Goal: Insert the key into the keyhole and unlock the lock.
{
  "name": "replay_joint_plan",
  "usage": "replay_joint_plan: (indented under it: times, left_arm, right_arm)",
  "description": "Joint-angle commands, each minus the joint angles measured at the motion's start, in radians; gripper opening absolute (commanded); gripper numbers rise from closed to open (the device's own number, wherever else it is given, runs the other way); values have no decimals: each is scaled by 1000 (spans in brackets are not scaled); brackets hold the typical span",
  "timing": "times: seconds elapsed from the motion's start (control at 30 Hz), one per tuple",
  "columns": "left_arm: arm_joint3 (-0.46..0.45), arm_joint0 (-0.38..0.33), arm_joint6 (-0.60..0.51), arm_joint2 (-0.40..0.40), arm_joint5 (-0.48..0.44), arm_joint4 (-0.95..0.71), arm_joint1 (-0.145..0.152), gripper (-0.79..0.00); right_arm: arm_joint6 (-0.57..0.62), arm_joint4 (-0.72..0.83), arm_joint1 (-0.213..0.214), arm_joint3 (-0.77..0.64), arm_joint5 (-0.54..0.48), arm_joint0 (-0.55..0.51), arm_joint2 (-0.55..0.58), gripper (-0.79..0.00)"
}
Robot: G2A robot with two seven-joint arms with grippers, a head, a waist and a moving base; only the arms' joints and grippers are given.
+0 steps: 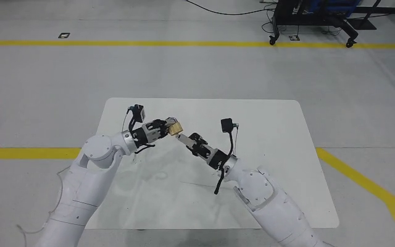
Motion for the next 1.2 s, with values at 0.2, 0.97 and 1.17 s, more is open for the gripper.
replay_joint_plan:
  times: [0.2,0.97,1.17]
  left_arm:
    - [4,-18,16,28,52,47,-3,-785]
    - [13,-20,21,29,52,51,-7,-785]
    - [15,-20,18,28,53,49,-8,-785]
  right_arm:
    - [117,-981,46,-196,-1,-29,-27,-65]
    - [159,-1751,-9,-91,256,41,-271,-477]
    - [190,-1775,-31,-45,272,72,-285,-496]
